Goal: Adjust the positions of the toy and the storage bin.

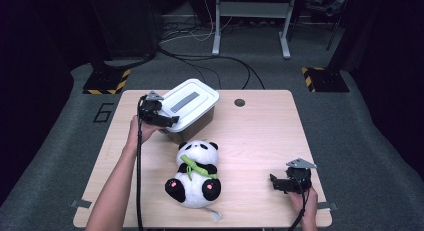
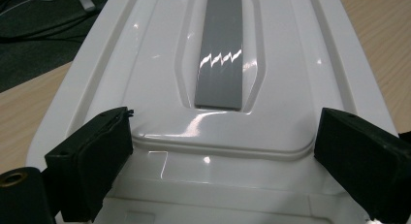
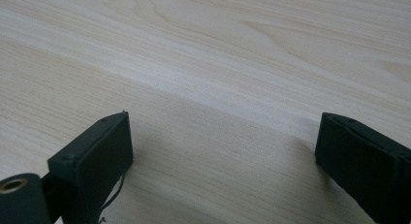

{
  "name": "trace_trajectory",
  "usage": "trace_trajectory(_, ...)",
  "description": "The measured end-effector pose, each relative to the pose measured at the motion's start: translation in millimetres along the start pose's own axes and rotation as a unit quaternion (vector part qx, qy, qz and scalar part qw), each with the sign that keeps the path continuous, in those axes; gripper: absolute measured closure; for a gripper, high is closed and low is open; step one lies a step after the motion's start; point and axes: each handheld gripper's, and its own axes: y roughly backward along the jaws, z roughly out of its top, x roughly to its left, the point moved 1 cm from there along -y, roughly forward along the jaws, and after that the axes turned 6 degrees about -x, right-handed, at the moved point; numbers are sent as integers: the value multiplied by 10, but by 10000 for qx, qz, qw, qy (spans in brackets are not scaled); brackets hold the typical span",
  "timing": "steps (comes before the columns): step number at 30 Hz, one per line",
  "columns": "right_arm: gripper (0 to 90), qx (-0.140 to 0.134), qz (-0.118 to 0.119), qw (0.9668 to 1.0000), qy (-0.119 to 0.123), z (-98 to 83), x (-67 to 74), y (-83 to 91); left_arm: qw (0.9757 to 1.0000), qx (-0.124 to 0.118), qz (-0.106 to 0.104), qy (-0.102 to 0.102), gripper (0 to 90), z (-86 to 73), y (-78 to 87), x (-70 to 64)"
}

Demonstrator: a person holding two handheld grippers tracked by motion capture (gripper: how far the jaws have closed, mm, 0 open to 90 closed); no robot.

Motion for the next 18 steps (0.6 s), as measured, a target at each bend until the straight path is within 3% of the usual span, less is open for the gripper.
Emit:
trace_trajectory(5, 57, -2, 9, 10000, -3, 0, -1, 0, 9998, 53, 176, 54, 63, 1, 46, -21)
trace_trajectory(7, 59, -6, 26, 10000, -13, 0, -1, 0, 9989, -166, 322, 280, 65, 11, 178, -43)
trace_trajectory(11, 61, -18, 37, 10000, -3, 0, -4, 0, 9990, -276, 277, 197, 71, 30, 338, -114)
trace_trajectory(13, 61, -15, 35, 10000, -2, 0, -4, 0, 9994, -343, 69, 77, 64, 35, 474, -230)
trace_trajectory(14, 61, -15, 35, 10000, -2, 0, -4, 0, 9994, -343, 69, 77, 62, 35, 474, -230)
trace_trajectory(15, 61, -13, 34, 10000, -6, 0, -3, 1, 9993, -341, -135, -60, 64, 25, 547, -328)
trace_trajectory(17, 61, -12, 35, 10000, -8, 0, -3, 1, 9991, -340, -199, -142, 65, 14, 571, -382)
trace_trajectory(18, 61, -18, 37, 10000, -3, 0, -4, 0, 9985, -311, -370, -238, 65, -19, 606, -498)
